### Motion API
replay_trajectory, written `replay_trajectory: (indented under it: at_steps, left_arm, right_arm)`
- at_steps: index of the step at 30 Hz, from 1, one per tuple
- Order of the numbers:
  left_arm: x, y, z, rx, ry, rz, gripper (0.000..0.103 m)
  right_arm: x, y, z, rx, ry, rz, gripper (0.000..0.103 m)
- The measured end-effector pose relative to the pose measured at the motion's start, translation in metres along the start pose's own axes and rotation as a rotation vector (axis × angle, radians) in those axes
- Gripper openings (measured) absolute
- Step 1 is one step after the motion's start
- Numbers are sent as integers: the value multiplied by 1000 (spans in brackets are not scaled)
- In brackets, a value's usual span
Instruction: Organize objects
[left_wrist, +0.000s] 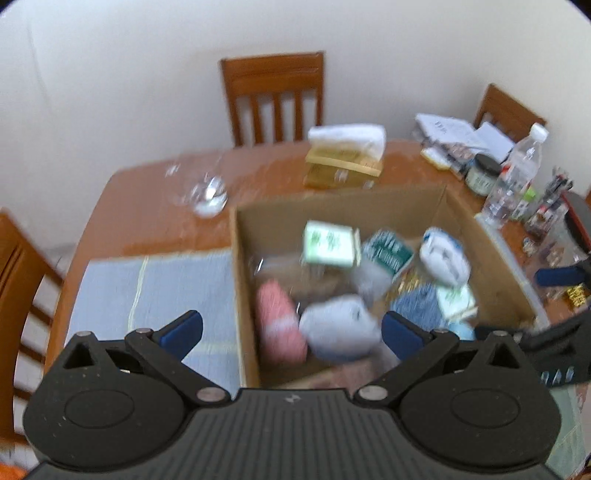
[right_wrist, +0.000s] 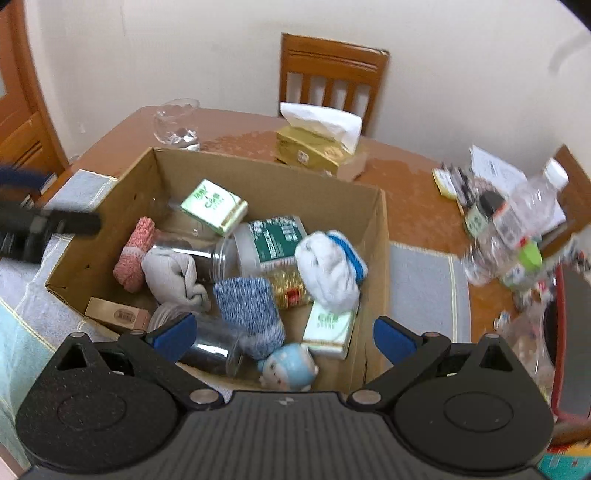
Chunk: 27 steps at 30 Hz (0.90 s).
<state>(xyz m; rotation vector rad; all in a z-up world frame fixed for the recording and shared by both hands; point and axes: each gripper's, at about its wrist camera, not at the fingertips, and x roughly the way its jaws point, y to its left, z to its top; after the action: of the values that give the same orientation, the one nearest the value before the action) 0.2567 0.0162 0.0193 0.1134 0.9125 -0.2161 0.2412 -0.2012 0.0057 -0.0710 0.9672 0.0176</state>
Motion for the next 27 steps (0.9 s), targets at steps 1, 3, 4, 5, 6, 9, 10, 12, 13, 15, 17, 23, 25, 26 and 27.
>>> replay_trajectory:
  at_steps: [1,3,4,5,6,9,10,12,13,15,17,23,25,26,27]
  left_arm:
    - [0,-1,-7,-9,22,8,102]
    - [-2,-7,-19,-13,63,35,102]
    - [-3,-10,-24,-14,71,62,102]
    - [-5,-14,-28,-11,80,79,102]
    - [-7,-16,-32,-9,93,91,102]
    - [-18,-21,-38,-39,112,97,102]
    - [-22,-22,-38,-53,113,86,102]
    - [-30,-23,-39,-84,117,79,102]
    - [-33,-24,-38,-95,123,78,102]
    - [-37,-26,-38,-103,124,74,102]
    - [-41,-28,-38,-98,129,75,102]
    - [-49,-30,-38,-106,128,100,102]
    - [-50,-28,-38,-121,128,96,102]
    - [-51,-28,-38,-123,126,91,102]
    - [-52,-28,-38,-122,124,89,102]
  right_arm:
    - [-1,0,-3,11,2,-11,103]
    - [-1,2,-9,20,24,-24,103]
    - [-1,3,-11,30,38,-26,103]
    - [-2,3,-13,44,52,-29,103]
    - [-3,5,-15,57,67,-29,103]
    - [-10,7,-22,92,97,-32,103]
    - [-13,7,-24,101,99,-32,103]
    - [-20,7,-27,118,103,-36,103]
    - [-24,8,-28,122,105,-32,103]
    - [-30,8,-31,134,112,-27,103]
    - [-34,7,-32,147,119,-17,103]
    - [-44,7,-33,160,116,-19,103]
    - [-47,7,-32,164,109,-18,103]
    - [-48,6,-32,167,108,-17,103]
    - [-49,6,-32,170,108,-17,103]
